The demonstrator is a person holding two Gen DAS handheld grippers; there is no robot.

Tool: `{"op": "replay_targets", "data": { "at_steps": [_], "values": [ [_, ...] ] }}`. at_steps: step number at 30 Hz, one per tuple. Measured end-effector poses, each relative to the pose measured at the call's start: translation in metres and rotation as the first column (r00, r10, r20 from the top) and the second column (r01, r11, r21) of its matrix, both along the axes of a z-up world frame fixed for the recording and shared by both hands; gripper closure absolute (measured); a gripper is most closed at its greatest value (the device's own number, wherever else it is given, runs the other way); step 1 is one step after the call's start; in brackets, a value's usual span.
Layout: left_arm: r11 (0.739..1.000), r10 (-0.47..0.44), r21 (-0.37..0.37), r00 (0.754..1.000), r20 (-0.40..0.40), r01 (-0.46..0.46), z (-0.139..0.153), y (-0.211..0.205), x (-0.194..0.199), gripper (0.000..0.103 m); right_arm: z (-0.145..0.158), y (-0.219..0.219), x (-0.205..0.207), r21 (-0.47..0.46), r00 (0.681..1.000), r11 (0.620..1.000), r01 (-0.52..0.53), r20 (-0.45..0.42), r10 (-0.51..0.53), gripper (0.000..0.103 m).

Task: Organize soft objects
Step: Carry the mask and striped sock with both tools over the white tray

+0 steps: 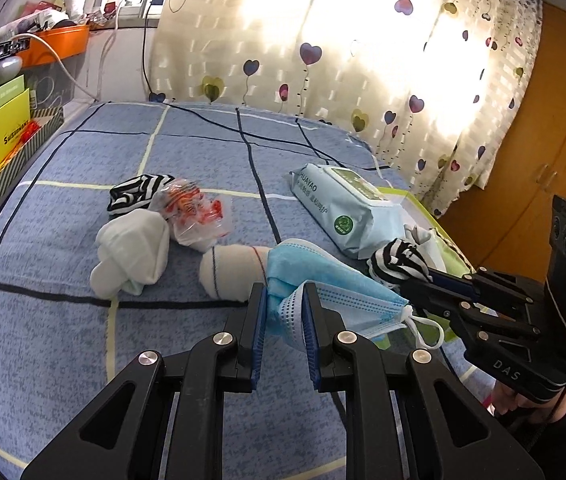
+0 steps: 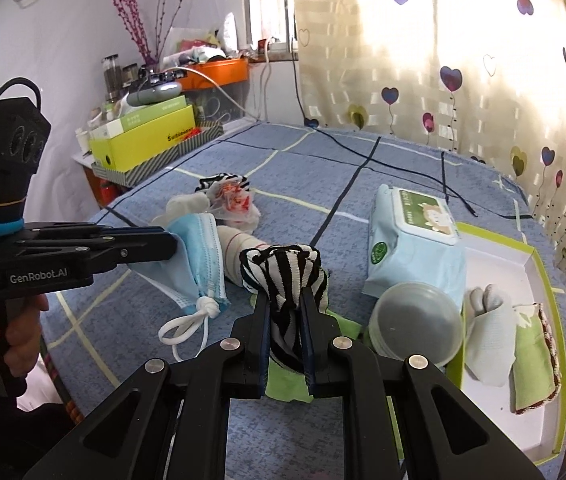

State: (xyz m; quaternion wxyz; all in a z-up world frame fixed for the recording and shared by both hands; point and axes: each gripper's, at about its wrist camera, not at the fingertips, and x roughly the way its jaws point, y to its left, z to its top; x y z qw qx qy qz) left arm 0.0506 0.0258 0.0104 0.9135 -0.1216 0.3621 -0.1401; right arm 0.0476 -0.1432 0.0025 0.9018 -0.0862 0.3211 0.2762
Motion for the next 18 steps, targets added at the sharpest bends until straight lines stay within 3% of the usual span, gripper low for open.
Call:
{"op": "replay_targets", "data": {
  "at_steps": [18],
  "values": [
    [0.997,-0.079,0.02,0.996,0.031,0.078,0.015,-0.032,0.019,0.085,0.015,-0.037,0.0,0.018,0.994,0.995,0.098,0.047,-0.099,0.09]
  ]
}}
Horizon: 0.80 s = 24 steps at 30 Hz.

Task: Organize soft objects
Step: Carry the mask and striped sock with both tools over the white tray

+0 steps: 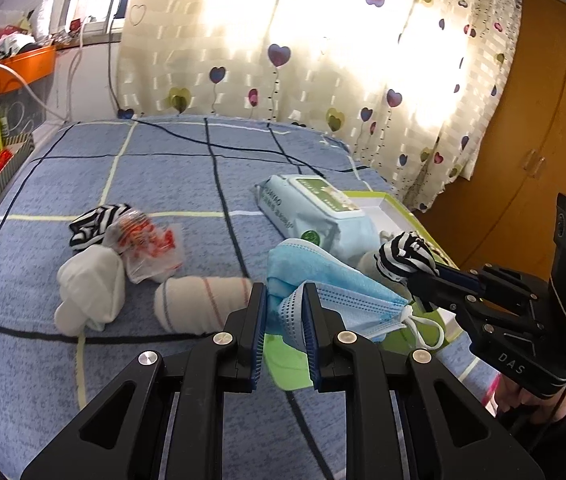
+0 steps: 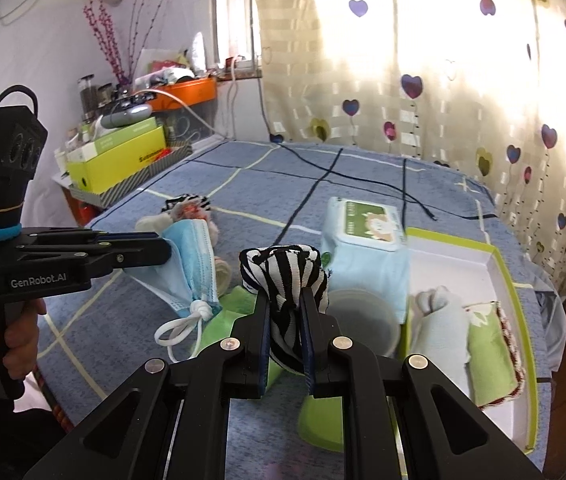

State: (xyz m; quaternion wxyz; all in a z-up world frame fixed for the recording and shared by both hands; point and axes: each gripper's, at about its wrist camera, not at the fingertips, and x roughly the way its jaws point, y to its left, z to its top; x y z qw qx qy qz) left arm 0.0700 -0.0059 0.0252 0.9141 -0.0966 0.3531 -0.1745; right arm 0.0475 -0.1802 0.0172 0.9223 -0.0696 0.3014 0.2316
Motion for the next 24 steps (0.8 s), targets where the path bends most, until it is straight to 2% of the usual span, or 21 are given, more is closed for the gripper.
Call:
{"op": "replay_targets", "data": {
  "at_steps": [12,24],
  "values": [
    [0.998,-0.055,0.021,0.998,0.016,0.054,0.01,-0.031,0.01,0.085,0.002,-0.032,0.0,0.021,0.998,0.998,0.061,0.014,-0.061,0.09],
    [0.99,-0.138,0.042,0.99,0.013,0.138,0.014,-0.079,0.025,0.085,-0.001,-0.088,-0.001,0.05,0.985,0.984,0.17,0.011,-0.171,0.09]
  ]
}}
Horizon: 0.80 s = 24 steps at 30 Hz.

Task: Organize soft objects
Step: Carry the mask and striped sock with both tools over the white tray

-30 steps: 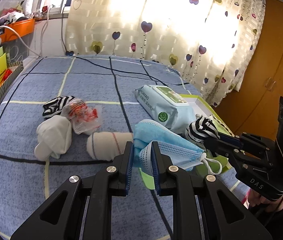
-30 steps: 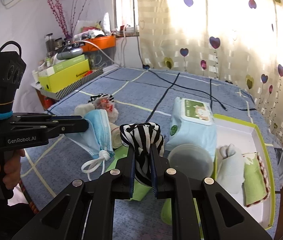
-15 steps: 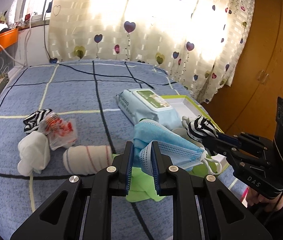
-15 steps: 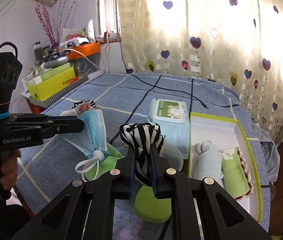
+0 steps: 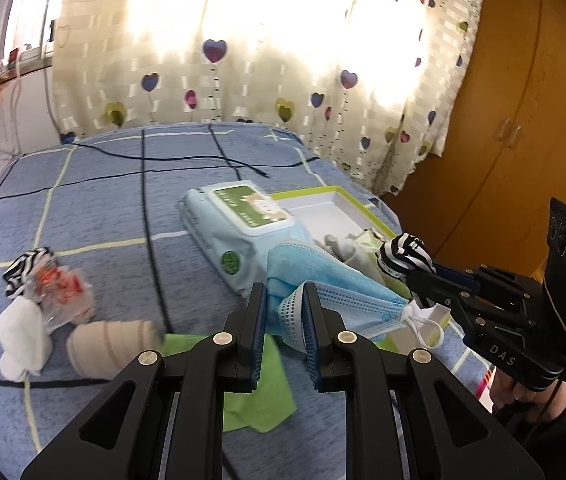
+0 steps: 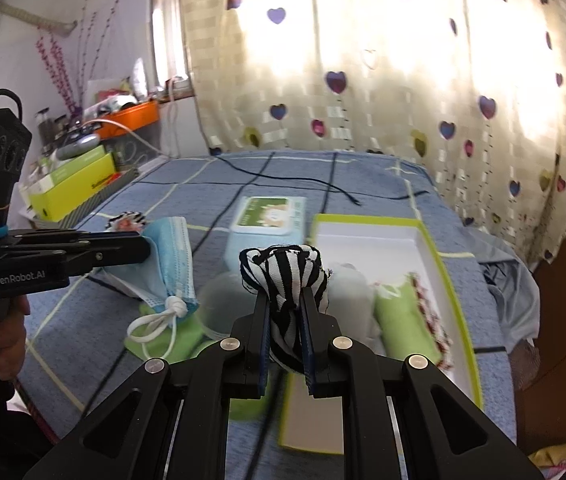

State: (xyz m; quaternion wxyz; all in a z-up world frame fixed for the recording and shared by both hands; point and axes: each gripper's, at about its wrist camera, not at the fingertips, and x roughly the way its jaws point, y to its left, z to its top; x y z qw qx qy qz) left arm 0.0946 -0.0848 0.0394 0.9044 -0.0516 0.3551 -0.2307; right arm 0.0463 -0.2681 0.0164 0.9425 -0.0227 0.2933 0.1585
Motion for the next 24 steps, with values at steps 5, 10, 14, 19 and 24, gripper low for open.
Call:
{"op": "replay_targets", "data": {
  "at_steps": [5,10,14,19,24],
  "values": [
    [0.999,-0.039,0.008,0.999,-0.002,0.039,0.002,-0.022,0.005,0.085,-0.004,-0.022,-0.001,0.007,0.999,0.999,0.046,-0.006,-0.046,0.09],
    [0.996,-0.085,0.021,0.996,-0.004,0.085,0.003,-0.049,0.01,0.085,-0.009,-0.046,-0.002,0.018,0.996,0.996,0.093,-0.012,-0.093,0.09],
    [0.991,-0.131,0.033,0.991,-0.017,0.131,0.001,-0.073,0.013,0.085,-0.016,-0.065,-0.004,0.021,0.991,0.991,0.129,-0.031,-0.128,0.09],
    [0.98,-0.188,0.052,0.981,-0.053,0.191,-0.009,-0.103,0.018,0.085,-0.026,-0.086,-0.005,0.027,0.985,0.986,0.163,-0.059,-0.161,0.09],
    [0.968,-0.224,0.09,0.969,-0.106,0.234,-0.022,-0.129,0.021,0.085,-0.038,-0.098,-0.004,0.022,0.981,0.985,0.172,-0.096,-0.17,0.09]
  ]
}}
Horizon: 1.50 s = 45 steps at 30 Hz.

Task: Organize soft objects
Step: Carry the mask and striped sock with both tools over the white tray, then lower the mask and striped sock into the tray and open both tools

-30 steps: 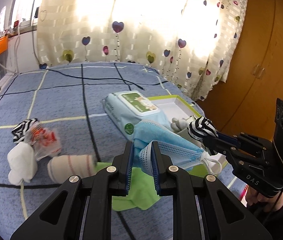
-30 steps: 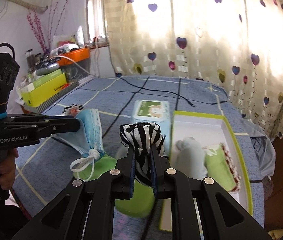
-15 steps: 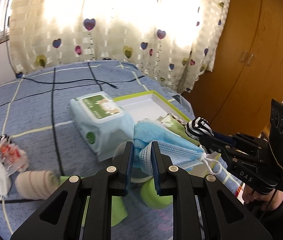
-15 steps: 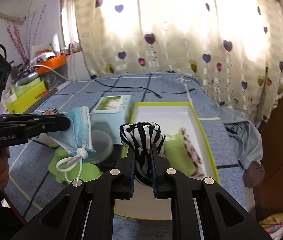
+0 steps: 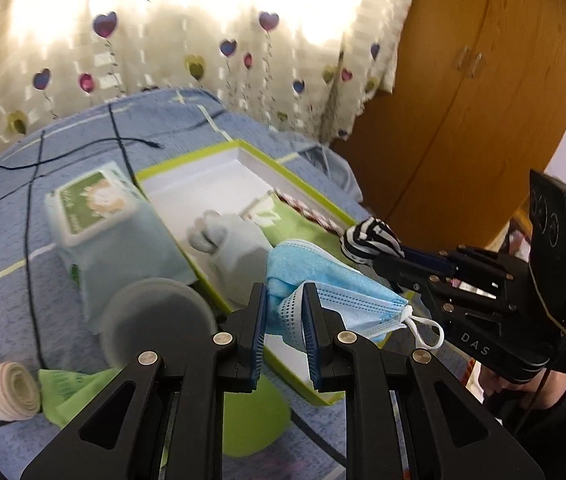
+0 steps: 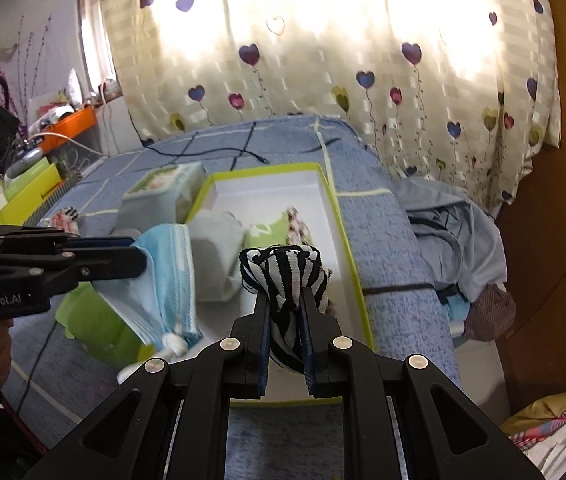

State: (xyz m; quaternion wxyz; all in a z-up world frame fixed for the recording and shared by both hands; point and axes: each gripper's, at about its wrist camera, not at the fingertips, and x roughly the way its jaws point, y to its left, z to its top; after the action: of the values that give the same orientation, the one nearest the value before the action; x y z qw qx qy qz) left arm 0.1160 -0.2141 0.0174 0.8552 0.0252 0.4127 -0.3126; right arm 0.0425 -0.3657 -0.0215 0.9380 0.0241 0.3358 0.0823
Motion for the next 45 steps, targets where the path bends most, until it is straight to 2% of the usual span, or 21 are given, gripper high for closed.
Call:
{"op": "replay_targets", "data": {
  "at_steps": [4,9,19,23,24,26,27,28,36,40,45],
  "values": [
    [0.999,-0.021,0.032,0.999,-0.042,0.022,-0.01,-0.015,0.005,0.085,-0.008,-0.005,0.005,0.004,1.0,1.0,-0.008,-0.031,0.008,0.09],
    [0.998,-0.003,0.067,0.997,-0.076,0.008,-0.02,-0.023,0.015,0.085,-0.017,-0.009,0.015,0.014,0.998,1.0,-0.009,-0.054,0.01,0.09],
    [0.993,0.07,0.095,0.995,-0.076,-0.062,-0.024,-0.027,0.043,0.085,-0.02,-0.01,0.047,0.02,0.998,0.999,-0.029,-0.05,0.029,0.09],
    [0.994,0.072,0.092,0.994,-0.077,-0.065,-0.024,-0.028,0.046,0.085,-0.018,-0.011,0.051,0.021,0.999,0.999,-0.025,-0.043,0.026,0.089],
    [0.995,0.065,0.087,0.995,-0.081,-0.058,-0.024,-0.028,0.045,0.085,-0.017,-0.011,0.05,0.02,0.999,0.999,-0.028,-0.042,0.029,0.086],
    [0.996,0.053,0.083,0.995,-0.081,-0.046,-0.023,-0.028,0.043,0.085,-0.016,-0.011,0.044,0.019,0.999,0.999,-0.033,-0.039,0.034,0.067],
    [0.996,0.042,0.08,0.996,-0.077,-0.036,-0.022,-0.028,0.04,0.085,-0.015,-0.012,0.041,0.02,0.999,0.999,-0.029,-0.036,0.03,0.051],
    [0.996,0.036,0.078,0.997,-0.074,-0.03,-0.022,-0.028,0.038,0.084,-0.013,-0.013,0.037,0.016,0.999,1.0,-0.023,-0.03,0.024,0.048],
    [0.999,0.029,0.035,0.999,-0.03,-0.028,-0.01,-0.016,0.023,0.081,-0.002,-0.013,0.018,0.001,1.0,1.0,0.005,0.002,-0.005,0.047],
    [0.999,0.033,0.022,0.999,-0.006,-0.033,-0.006,-0.012,0.021,0.059,0.004,-0.011,0.012,-0.009,1.0,1.0,0.011,0.016,-0.011,0.047],
    [1.0,0.027,0.01,1.0,-0.006,-0.027,-0.007,-0.011,0.019,0.058,0.008,-0.008,0.008,-0.016,1.0,1.0,0.014,0.022,-0.014,0.047]
  ]
}}
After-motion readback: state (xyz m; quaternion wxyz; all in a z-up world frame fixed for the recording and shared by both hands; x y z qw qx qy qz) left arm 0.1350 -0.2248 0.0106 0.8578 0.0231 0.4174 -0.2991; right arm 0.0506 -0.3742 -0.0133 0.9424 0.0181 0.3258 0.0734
